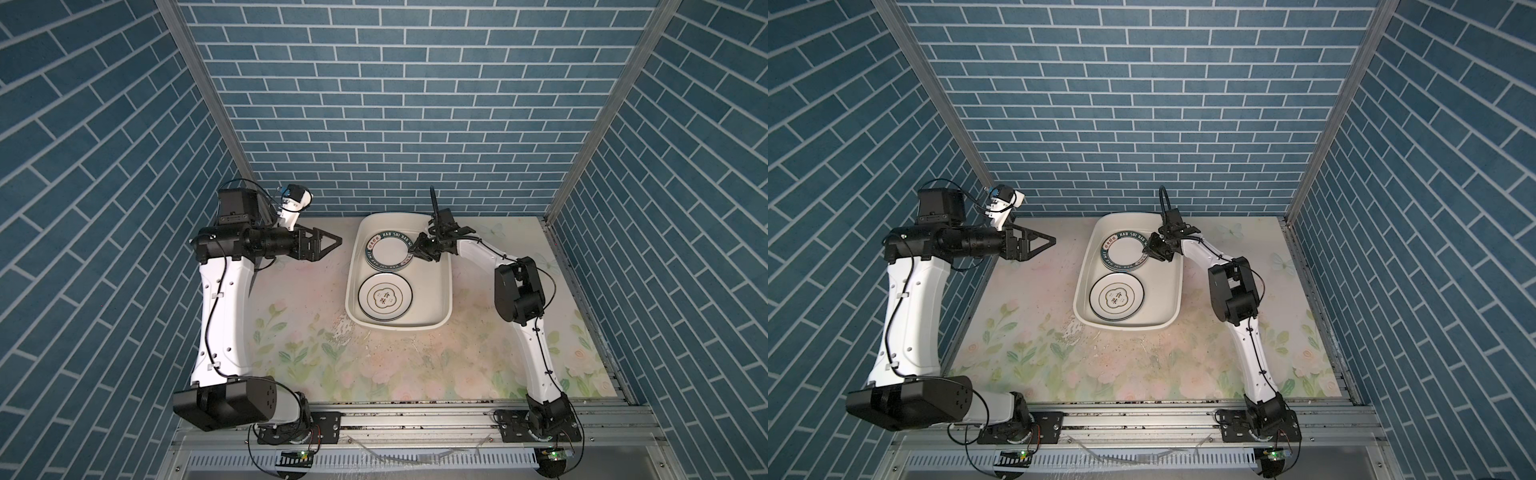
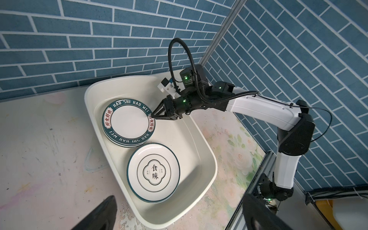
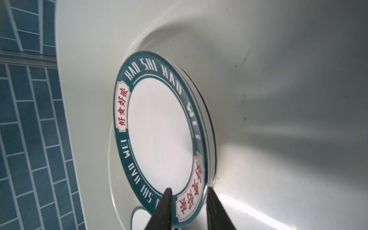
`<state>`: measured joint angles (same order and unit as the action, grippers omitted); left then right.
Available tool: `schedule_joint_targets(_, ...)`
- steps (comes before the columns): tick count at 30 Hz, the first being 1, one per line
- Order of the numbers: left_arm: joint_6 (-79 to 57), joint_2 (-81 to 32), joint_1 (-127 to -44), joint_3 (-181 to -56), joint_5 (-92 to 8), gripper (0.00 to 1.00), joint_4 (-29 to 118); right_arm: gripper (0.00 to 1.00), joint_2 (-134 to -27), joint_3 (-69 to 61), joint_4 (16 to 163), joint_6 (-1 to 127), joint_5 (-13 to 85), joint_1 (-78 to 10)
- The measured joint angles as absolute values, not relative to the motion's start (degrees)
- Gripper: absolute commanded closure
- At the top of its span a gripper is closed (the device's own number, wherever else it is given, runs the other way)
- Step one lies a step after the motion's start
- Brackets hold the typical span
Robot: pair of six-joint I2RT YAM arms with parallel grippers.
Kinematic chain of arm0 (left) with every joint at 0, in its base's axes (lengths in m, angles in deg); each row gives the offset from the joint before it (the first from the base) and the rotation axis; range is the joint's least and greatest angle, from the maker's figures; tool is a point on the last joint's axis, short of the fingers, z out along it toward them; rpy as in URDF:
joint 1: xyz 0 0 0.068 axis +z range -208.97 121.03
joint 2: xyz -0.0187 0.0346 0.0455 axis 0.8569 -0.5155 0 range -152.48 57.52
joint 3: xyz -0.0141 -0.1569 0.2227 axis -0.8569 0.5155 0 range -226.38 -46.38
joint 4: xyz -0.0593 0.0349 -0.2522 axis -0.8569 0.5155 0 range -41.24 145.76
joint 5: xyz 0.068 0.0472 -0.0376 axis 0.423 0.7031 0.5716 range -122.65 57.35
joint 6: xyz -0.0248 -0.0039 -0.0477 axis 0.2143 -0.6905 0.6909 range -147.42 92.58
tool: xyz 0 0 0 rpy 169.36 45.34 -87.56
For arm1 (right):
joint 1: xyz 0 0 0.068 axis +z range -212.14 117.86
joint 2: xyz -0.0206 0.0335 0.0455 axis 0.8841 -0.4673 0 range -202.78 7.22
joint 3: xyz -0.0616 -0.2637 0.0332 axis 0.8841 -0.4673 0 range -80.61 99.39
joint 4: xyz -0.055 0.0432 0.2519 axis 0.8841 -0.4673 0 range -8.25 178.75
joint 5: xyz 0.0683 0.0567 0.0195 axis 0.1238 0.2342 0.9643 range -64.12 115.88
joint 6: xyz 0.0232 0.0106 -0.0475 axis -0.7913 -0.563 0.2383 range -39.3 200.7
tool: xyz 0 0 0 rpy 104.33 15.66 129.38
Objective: Place the plates into the plastic bin on the countertop
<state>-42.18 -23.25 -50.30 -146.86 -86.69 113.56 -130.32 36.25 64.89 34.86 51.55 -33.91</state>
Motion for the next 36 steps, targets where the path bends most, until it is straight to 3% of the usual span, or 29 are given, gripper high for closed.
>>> schedule_joint_targets(13,-40.43,-22.11,-47.53,-133.25,-75.61,0.01,110.39,0.47,-121.36,47.31,58.25,42.81,42.9,-33.93)
schedule_joint_targets(18,-35.85,-22.07,-44.51,-130.08,-73.71,0.0,105.12,0.02,-111.48,42.96,56.37,46.9,37.78,-34.76)
schedule_joint_targets(20,-34.1,-21.48,-44.14,-127.41,-72.23,0.0,101.75,0.01,-107.76,39.42,56.39,48.04,36.54,-35.64)
schedule_joint_targets(25,-30.97,-18.33,-44.14,-119.63,-67.59,0.0,95.07,0.01,-96.38,19.64,61.29,49.54,30.66,-38.94)
schedule_joint_targets(31,-23.74,-14.05,-43.77,-105.4,-60.53,0.0,78.06,0.01,-76.97,-20.47,83.49,54.79,19.55,-43.05)
schedule_joint_targets(36,-19.91,-11.82,-43.46,-88.96,-54.28,0.01,57.69,0.01,-63.44,-43.72,99.1,59.95,17.0,-54.74)
